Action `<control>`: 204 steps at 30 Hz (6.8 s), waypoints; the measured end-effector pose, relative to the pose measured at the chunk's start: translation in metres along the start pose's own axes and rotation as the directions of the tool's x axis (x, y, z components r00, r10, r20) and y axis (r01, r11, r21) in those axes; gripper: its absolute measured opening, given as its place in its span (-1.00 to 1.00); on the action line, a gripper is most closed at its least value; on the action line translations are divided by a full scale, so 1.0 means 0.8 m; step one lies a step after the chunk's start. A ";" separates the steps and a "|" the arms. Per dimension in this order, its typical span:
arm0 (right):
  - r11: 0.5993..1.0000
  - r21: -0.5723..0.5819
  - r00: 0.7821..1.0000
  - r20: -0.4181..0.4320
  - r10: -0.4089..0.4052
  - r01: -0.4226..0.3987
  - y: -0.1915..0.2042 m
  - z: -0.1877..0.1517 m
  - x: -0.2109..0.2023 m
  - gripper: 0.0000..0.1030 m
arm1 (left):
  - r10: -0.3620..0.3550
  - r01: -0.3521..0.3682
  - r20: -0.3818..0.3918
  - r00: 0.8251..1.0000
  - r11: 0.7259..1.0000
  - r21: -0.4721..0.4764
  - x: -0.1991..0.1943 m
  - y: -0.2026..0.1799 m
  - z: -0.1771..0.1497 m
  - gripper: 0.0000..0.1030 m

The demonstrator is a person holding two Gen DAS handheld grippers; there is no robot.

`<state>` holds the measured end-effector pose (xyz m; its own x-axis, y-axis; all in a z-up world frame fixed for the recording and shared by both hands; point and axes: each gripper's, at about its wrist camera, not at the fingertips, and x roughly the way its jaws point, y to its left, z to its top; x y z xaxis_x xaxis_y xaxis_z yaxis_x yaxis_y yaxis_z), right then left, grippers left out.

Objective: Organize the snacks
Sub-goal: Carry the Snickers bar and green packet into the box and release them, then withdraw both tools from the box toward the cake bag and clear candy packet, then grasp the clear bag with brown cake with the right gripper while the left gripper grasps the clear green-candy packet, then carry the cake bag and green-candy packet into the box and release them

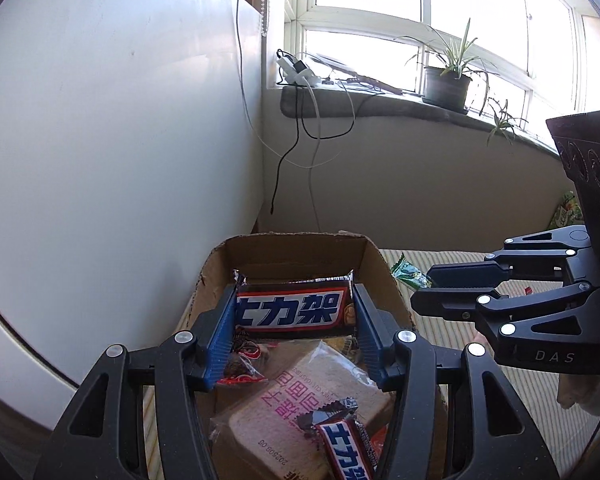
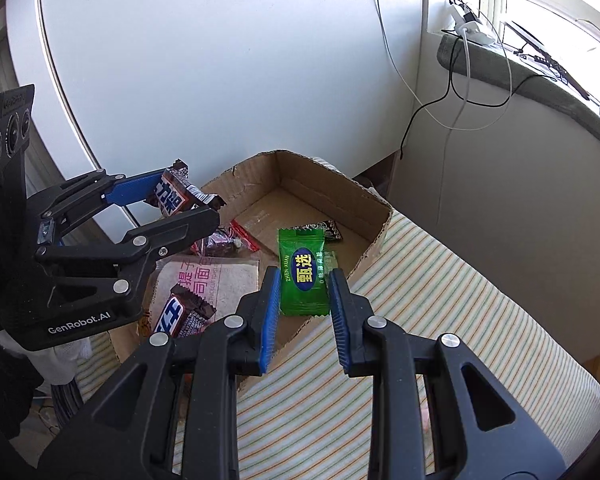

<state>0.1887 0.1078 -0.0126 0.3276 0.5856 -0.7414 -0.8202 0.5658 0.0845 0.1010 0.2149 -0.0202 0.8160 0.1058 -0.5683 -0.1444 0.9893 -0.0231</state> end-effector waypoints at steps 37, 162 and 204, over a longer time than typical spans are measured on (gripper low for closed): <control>1.000 0.006 1.000 -0.009 -0.019 0.019 -0.009 0.013 0.022 -0.02 | 0.050 -0.050 0.000 0.999 0.998 -0.034 -0.004 0.009 0.013 0.22; 0.997 0.076 0.998 0.054 -0.007 0.002 -0.045 0.009 -0.034 0.05 | -0.049 0.049 0.000 0.999 0.997 -0.052 -0.046 -0.001 -0.050 -0.57; 0.993 0.117 0.997 0.075 -0.026 0.017 -0.050 0.047 0.004 0.57 | -0.031 0.030 -0.002 1.000 0.996 -0.079 -0.045 -0.004 -0.039 -0.08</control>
<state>0.2401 0.1089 0.0070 0.3831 0.6126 -0.6913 -0.7538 0.6399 0.1493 0.0549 0.2047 -0.0252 0.8191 0.0752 -0.5687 -0.1633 0.9809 -0.1054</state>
